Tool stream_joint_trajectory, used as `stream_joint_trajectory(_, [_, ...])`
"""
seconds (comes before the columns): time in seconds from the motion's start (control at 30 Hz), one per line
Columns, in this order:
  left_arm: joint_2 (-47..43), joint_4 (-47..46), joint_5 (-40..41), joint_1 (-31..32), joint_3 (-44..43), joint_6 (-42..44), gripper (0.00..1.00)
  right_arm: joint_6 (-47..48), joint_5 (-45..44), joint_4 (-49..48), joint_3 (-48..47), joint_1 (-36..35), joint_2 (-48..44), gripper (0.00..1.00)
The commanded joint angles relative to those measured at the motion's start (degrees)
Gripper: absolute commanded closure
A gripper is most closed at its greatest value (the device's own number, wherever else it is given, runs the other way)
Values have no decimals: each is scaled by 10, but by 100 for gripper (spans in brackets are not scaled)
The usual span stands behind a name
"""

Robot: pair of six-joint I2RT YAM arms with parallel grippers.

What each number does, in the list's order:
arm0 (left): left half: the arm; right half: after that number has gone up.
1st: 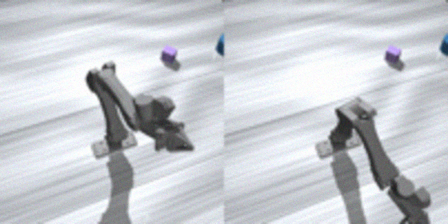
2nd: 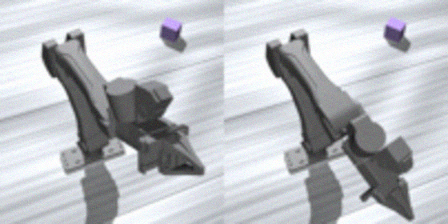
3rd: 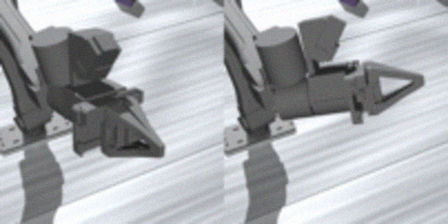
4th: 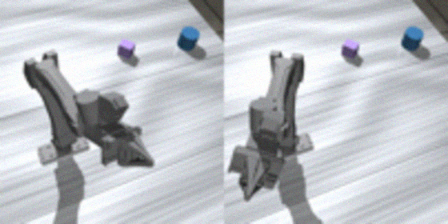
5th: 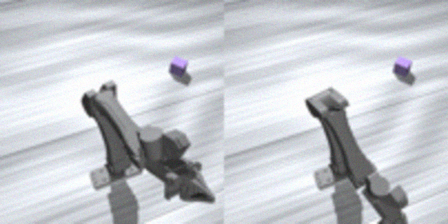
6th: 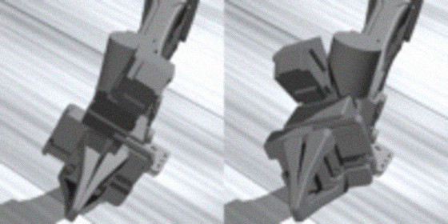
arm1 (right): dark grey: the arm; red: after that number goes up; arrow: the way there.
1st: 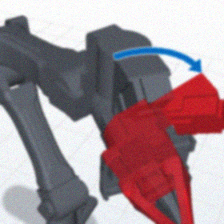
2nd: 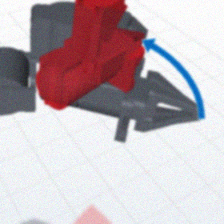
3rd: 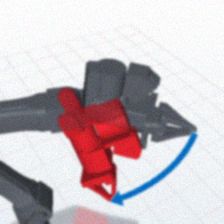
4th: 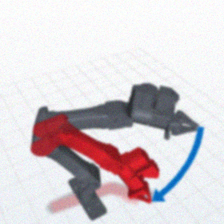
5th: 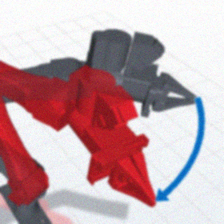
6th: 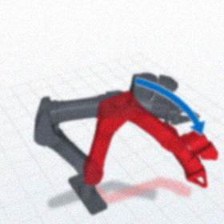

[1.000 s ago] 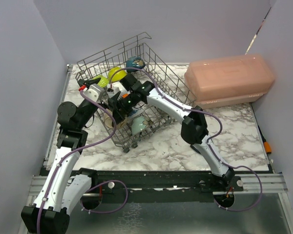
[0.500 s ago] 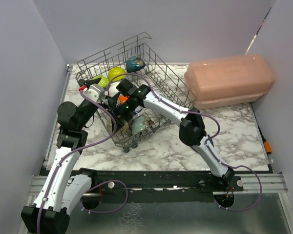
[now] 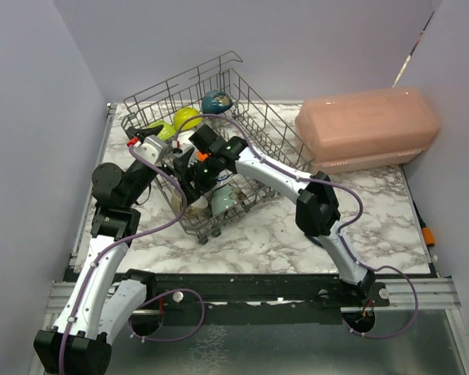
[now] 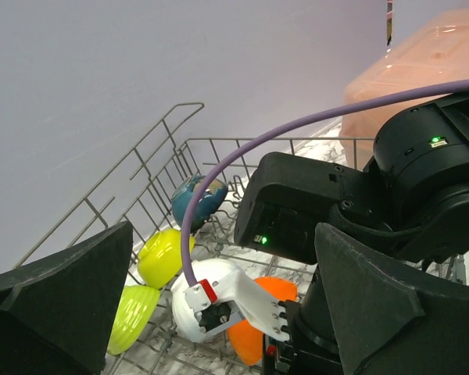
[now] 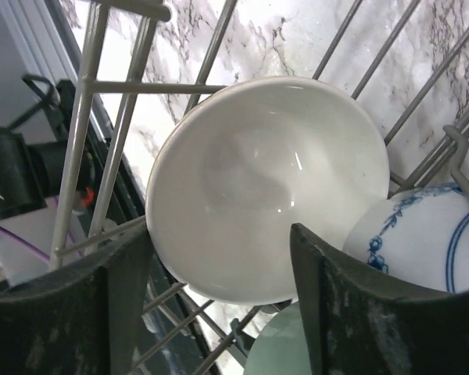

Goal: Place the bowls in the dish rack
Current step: Place the bowl in the dish rack, then pick up the bowl from the dish rack.

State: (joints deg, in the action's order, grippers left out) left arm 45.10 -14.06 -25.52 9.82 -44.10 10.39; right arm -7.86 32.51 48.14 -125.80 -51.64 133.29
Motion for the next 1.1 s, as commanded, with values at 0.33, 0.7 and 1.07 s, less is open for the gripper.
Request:
stream_joint_trajectory(0.33, [3,-9,-18,0,-3,-5,1,36,60,-4,-2,-8,30,47])
stream_joint_trajectory(0.7, [-5,24,100,0,-6,-37,1,-25,92,-122,76,4,-76,100])
stream_joint_trajectory(1.07, [-36,76,247,1,11,-227,1,-336,251,-587,413,82,-252,100])
